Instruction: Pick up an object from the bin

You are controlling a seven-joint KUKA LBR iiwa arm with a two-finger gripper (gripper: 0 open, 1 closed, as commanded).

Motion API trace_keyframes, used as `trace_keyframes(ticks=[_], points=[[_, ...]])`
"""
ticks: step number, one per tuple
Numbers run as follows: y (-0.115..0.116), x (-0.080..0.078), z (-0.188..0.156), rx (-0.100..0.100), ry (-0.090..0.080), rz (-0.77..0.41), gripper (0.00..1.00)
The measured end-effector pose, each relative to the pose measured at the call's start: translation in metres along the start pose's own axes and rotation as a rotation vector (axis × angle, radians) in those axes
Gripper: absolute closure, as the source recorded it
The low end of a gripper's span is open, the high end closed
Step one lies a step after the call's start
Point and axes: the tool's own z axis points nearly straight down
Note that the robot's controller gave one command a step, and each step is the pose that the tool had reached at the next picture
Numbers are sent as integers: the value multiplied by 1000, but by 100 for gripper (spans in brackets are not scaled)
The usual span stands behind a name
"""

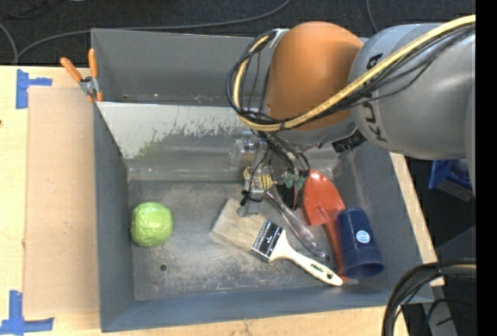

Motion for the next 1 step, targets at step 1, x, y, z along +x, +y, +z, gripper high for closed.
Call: trace_keyframes(ticks=[1], points=[[0, 0, 0, 0, 0, 0, 0]])
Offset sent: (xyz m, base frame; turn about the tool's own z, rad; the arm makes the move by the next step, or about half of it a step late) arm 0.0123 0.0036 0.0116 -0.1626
